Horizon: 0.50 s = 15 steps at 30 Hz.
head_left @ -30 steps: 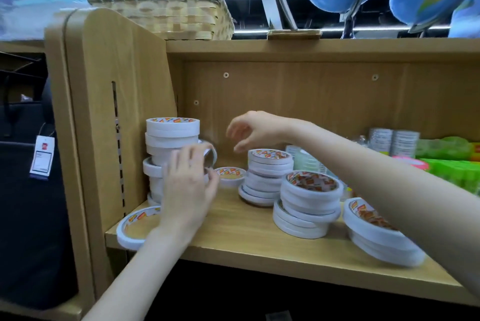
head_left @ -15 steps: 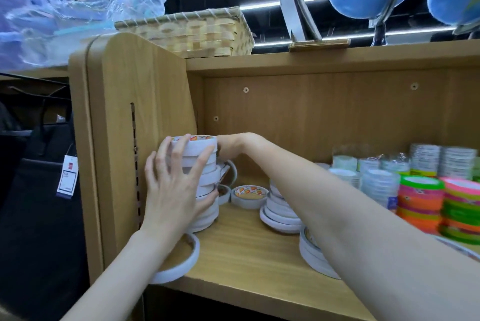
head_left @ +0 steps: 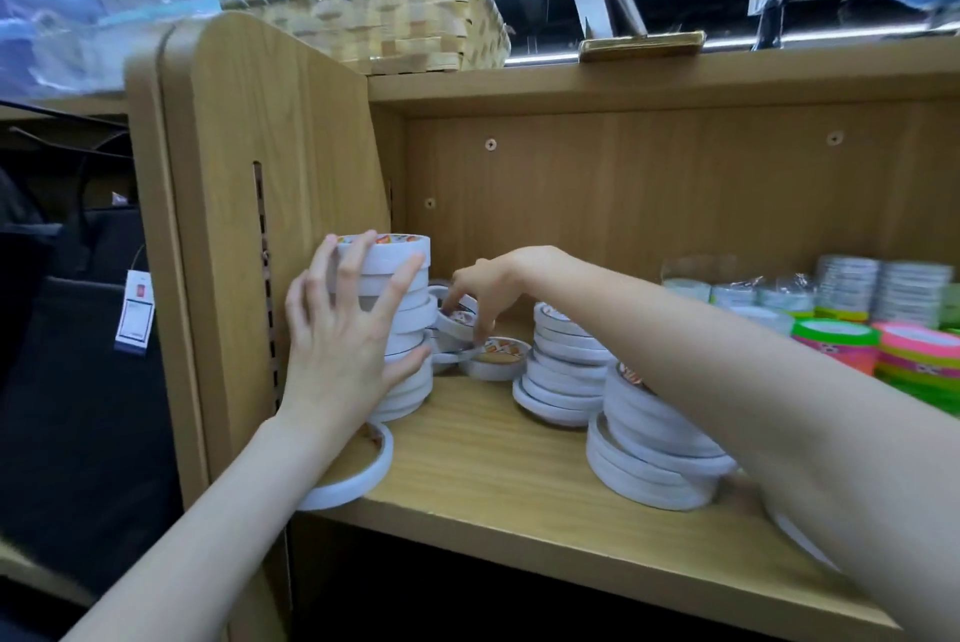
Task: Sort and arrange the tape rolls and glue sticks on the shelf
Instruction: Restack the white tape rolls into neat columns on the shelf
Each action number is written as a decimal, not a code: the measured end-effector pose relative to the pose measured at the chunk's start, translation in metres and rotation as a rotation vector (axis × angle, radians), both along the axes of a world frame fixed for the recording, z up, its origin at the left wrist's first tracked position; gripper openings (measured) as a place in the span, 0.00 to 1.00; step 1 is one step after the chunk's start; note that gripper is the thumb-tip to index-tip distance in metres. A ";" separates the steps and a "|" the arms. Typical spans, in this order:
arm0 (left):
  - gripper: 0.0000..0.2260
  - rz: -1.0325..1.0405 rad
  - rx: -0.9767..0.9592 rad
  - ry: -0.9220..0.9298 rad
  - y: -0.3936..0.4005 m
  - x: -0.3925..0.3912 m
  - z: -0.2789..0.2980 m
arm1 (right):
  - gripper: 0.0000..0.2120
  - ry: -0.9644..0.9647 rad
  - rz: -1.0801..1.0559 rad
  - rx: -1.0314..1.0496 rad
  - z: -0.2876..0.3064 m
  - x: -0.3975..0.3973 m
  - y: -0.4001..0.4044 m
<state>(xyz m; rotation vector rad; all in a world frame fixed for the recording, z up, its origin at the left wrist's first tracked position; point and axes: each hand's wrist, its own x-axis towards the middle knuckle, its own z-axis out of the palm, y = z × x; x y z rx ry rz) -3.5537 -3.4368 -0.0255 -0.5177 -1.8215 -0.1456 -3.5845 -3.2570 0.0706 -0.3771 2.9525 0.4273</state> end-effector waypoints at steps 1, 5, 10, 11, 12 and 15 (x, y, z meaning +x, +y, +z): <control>0.39 0.000 0.000 0.003 0.000 0.000 0.000 | 0.26 0.013 0.003 0.014 -0.006 -0.002 -0.003; 0.39 0.006 -0.005 0.001 -0.001 0.001 0.000 | 0.11 0.131 0.045 -0.087 -0.016 -0.003 -0.006; 0.38 -0.021 0.002 -0.034 0.001 0.002 -0.001 | 0.08 0.160 0.034 -0.208 -0.005 0.014 0.009; 0.38 -0.030 0.005 -0.042 0.002 0.002 -0.001 | 0.09 0.183 0.033 -0.231 -0.004 0.017 0.012; 0.39 -0.036 0.007 -0.047 0.002 0.002 -0.002 | 0.09 0.209 0.034 -0.261 -0.003 0.021 0.015; 0.39 -0.044 0.007 -0.052 0.002 0.004 -0.001 | 0.07 0.302 0.020 -0.393 0.010 0.041 0.026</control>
